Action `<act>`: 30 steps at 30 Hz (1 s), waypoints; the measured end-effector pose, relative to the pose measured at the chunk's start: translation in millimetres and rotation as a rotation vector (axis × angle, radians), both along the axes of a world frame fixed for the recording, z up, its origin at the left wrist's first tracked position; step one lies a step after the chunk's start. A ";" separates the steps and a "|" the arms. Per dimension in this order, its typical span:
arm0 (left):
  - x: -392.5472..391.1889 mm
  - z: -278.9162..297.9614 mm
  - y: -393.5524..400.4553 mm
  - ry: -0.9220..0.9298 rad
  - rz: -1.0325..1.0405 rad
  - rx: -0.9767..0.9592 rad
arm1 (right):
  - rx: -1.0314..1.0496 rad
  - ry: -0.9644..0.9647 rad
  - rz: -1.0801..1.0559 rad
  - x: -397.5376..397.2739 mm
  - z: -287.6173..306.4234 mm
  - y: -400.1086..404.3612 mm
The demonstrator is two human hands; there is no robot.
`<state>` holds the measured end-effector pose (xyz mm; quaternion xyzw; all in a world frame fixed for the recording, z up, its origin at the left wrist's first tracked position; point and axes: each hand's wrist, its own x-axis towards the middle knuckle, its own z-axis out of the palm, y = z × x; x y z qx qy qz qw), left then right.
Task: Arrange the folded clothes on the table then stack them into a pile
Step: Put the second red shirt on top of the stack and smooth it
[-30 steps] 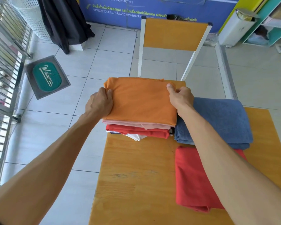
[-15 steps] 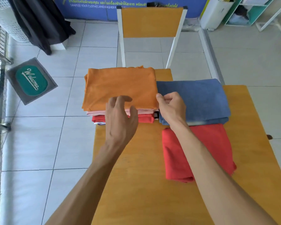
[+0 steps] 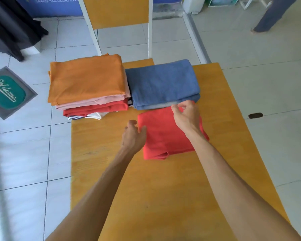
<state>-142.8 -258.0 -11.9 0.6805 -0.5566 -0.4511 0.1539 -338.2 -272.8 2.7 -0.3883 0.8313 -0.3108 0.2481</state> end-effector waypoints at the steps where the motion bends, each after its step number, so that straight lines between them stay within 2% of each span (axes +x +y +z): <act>1: -5.7 -1.9 -0.1 0.014 0.061 0.027 | 0.030 0.058 -0.018 -11.0 -2.9 4.5; 4: -21.9 -8.1 -4.5 0.015 0.220 0.097 | 0.201 0.185 -0.087 -37.5 -12.3 18.9; 6: -29.4 -12.7 -6.8 -0.006 0.276 0.146 | 0.285 0.177 -0.115 -50.0 -19.0 27.0; 11: -32.9 -19.1 -0.4 -0.127 0.232 0.248 | 0.358 -0.044 -0.046 -59.8 -28.9 37.3; 17: -21.1 -20.3 22.3 -0.088 0.251 0.303 | 0.344 -0.410 0.002 -56.9 -30.2 51.2; 19: -14.7 -19.1 30.8 -0.060 0.260 0.295 | 0.323 -0.463 0.036 -51.8 -28.5 58.0; 23: 2.2 -13.0 43.4 0.047 0.296 0.234 | 0.286 -0.436 0.115 -42.7 -23.5 68.1; 27: 19.3 -2.6 55.3 0.067 0.343 0.133 | 0.269 -0.474 0.266 -31.9 -9.5 64.7; 30: 33.9 8.1 59.2 0.089 0.366 0.090 | 0.252 -0.414 0.302 -16.3 -4.1 56.6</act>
